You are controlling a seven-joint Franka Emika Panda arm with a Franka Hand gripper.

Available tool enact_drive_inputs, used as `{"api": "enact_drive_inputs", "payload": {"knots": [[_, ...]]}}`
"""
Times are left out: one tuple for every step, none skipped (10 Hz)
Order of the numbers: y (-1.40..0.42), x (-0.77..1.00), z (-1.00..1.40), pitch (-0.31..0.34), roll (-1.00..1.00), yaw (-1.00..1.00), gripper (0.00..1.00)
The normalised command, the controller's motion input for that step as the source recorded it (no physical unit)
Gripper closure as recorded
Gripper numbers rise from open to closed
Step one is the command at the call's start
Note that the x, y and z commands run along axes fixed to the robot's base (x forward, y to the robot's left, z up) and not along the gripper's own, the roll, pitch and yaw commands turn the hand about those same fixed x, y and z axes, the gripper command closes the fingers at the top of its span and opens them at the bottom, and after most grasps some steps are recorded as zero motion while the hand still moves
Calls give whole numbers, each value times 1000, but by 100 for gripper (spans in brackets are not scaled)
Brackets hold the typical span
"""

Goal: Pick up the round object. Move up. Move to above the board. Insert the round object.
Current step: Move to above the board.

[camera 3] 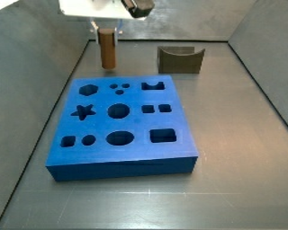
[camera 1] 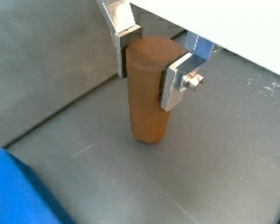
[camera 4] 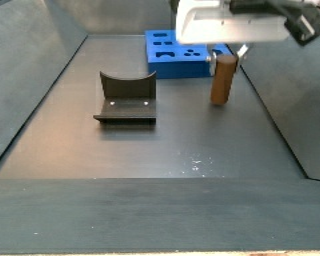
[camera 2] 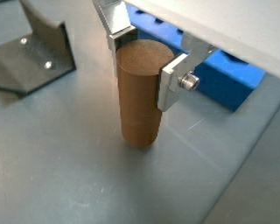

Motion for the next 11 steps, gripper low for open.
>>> {"api": "enact_drive_inputs", "payload": {"knots": [[-252,-41,1000,42,-367,-105,100],[-228,-42,1000,17,-350,-67,100],[-214,-42,1000,9,-332,-49,100],[-197,-44,1000,12,-319,-35,100],[-185,-42,1000,12,-304,-34,100],[-162,-41,1000,25,-272,-31,100],[-149,-40,1000,38,-268,-21,100],[-131,-35,1000,48,-254,-19,100],[-114,-28,1000,63,-236,-22,100],[-98,-24,1000,70,-217,-26,100],[-84,-17,1000,74,-205,-25,100]]}}
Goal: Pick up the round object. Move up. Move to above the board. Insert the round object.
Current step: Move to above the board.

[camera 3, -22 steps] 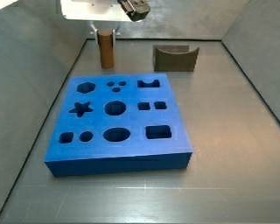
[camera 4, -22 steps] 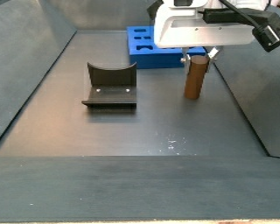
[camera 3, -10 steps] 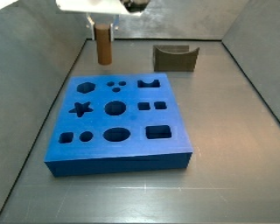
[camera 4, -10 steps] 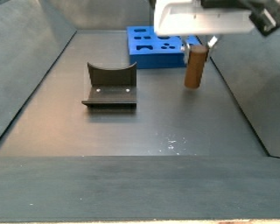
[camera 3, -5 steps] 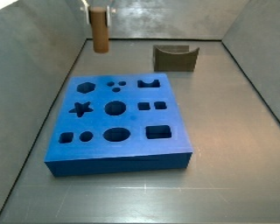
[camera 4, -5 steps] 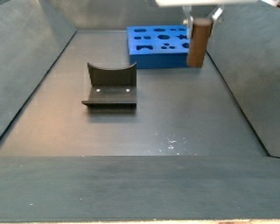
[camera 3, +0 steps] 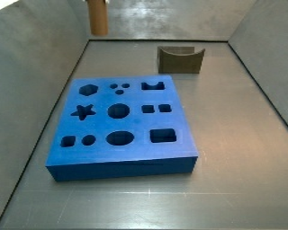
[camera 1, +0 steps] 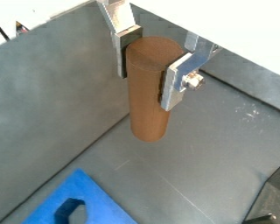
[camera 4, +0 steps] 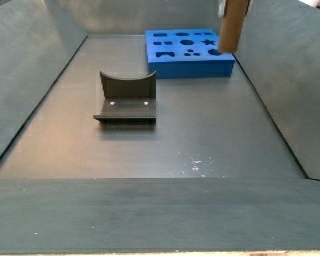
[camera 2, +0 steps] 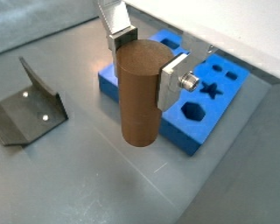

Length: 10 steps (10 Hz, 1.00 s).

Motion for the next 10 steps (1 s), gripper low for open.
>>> {"api": "enact_drive_inputs", "payload": {"knots": [[-56,-9,817,79,-195,-19,100],[-38,-6,665,84,-192,-13,100],[-22,-2,461,85,-191,-5,100],[-14,2,311,89,-192,0,100],[-1000,542,-180,103,459,-198,100],[-1000,553,-239,108,493,-182,100],[-1000,600,-251,160,423,-69,100],[-1000,613,-247,160,327,-49,100],[-1000,619,-247,104,220,-19,100],[-1000,626,-249,59,180,-7,100]]}}
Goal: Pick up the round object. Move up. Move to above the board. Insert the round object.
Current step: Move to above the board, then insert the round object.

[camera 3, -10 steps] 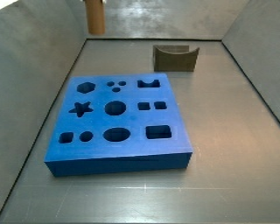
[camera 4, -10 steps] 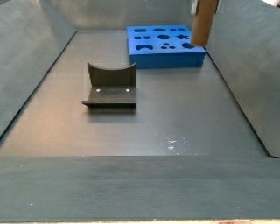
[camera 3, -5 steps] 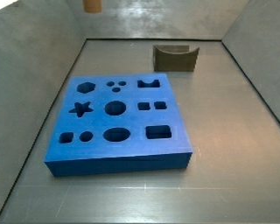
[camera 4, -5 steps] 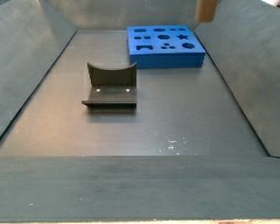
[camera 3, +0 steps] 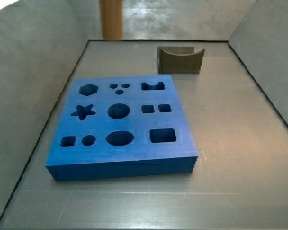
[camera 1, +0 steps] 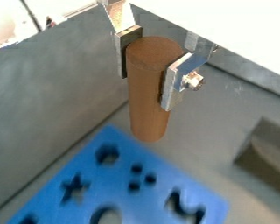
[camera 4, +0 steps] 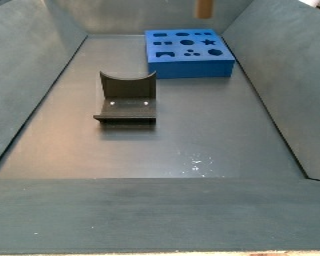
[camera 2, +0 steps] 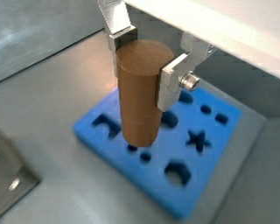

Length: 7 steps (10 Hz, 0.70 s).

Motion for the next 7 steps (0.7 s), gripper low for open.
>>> {"api": "enact_drive_inputs", "payload": {"knots": [[-1000,668,-268,30,160,-3,100],[-868,598,-242,32,147,2,100],[-487,374,-144,42,146,8,100],[-292,223,-68,34,116,9,100],[-178,124,-20,27,109,8,100],[0,3,0,0,-9,0,100],[0,0,-100,0,46,0,100]]}}
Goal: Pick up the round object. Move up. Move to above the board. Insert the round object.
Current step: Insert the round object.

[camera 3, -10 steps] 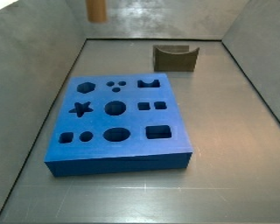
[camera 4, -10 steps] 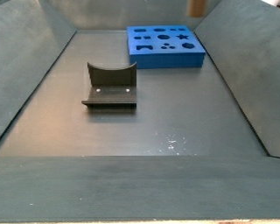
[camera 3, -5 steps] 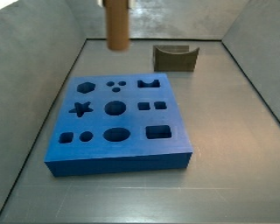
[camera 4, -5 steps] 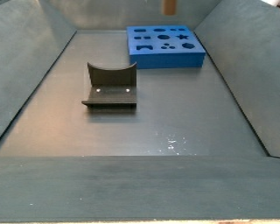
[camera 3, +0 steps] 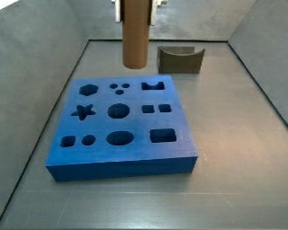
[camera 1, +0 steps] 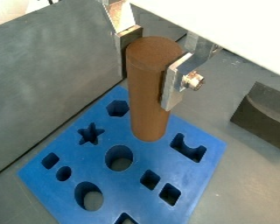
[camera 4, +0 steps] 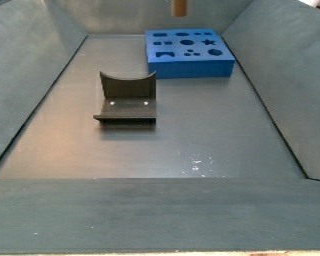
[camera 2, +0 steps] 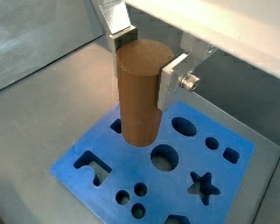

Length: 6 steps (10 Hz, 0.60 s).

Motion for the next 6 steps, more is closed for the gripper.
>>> {"api": "enact_drive_inputs", "payload": {"knots": [[0,-411,-566,-277,0,34,100],[0,-451,-909,-306,0,34,100],[-9,-437,-849,-231,-100,71,100],[-166,-229,-749,-151,-251,114,100],[-286,-17,-637,-117,-391,131,100],[-431,0,-523,-114,-483,123,100]]}}
